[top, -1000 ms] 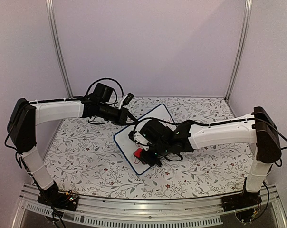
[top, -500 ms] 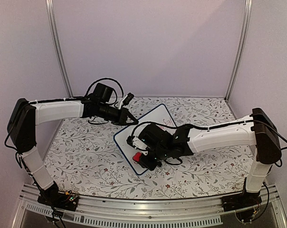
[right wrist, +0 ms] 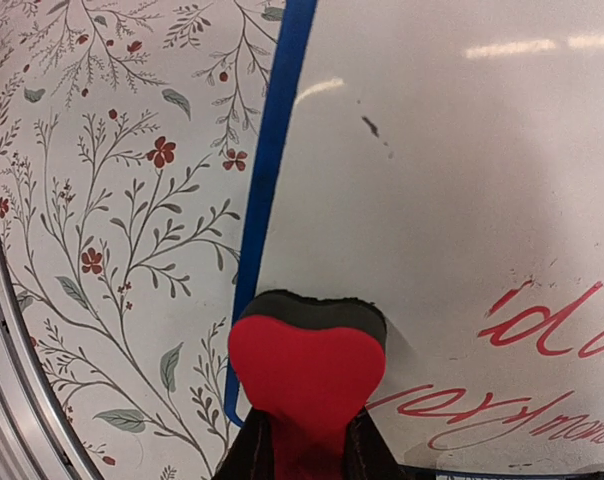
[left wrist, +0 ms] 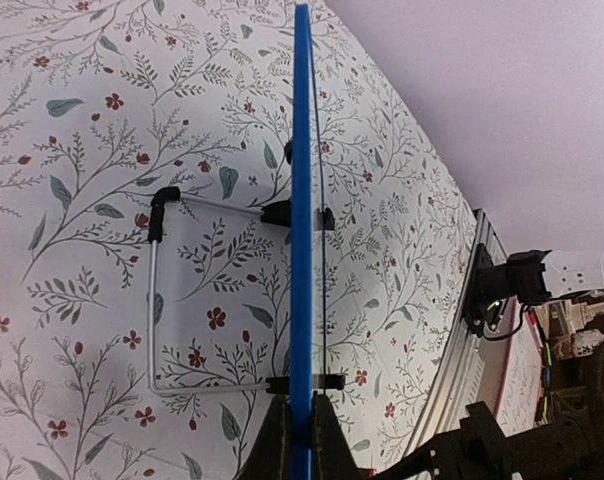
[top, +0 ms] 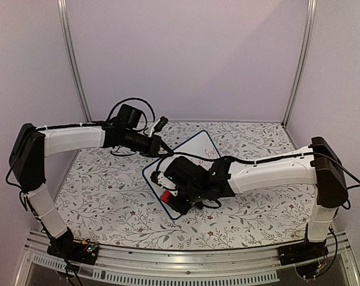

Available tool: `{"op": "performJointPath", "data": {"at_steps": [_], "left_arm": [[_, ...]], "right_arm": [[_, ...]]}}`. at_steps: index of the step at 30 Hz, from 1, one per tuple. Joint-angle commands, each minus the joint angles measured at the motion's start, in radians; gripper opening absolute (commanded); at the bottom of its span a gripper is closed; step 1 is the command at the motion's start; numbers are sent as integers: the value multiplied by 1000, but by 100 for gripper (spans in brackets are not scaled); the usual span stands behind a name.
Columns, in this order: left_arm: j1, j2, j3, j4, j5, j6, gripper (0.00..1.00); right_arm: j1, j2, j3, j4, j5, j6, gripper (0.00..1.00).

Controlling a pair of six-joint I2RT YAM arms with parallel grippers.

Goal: Erase the whiteboard
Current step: Erase the whiteboard at the center of the board.

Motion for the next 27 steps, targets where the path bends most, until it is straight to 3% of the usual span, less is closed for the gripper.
{"op": "performJointPath", "data": {"at_steps": [1,9,20,27], "left_arm": [[-22,-4,15,-26,23,-5,0],[-23,-9,16,-26,23,-4,0],[-22,-7,16,-25,26,-4,0],[-22,-5,15,-25,22,-5,0]], "right_arm": [[1,48,70,21,105,-5,9],[2,36,62,10,129,-7,9],[5,-24,-86,-2,120,28,9],[4,-10,-68,7,119,21,9]]}}
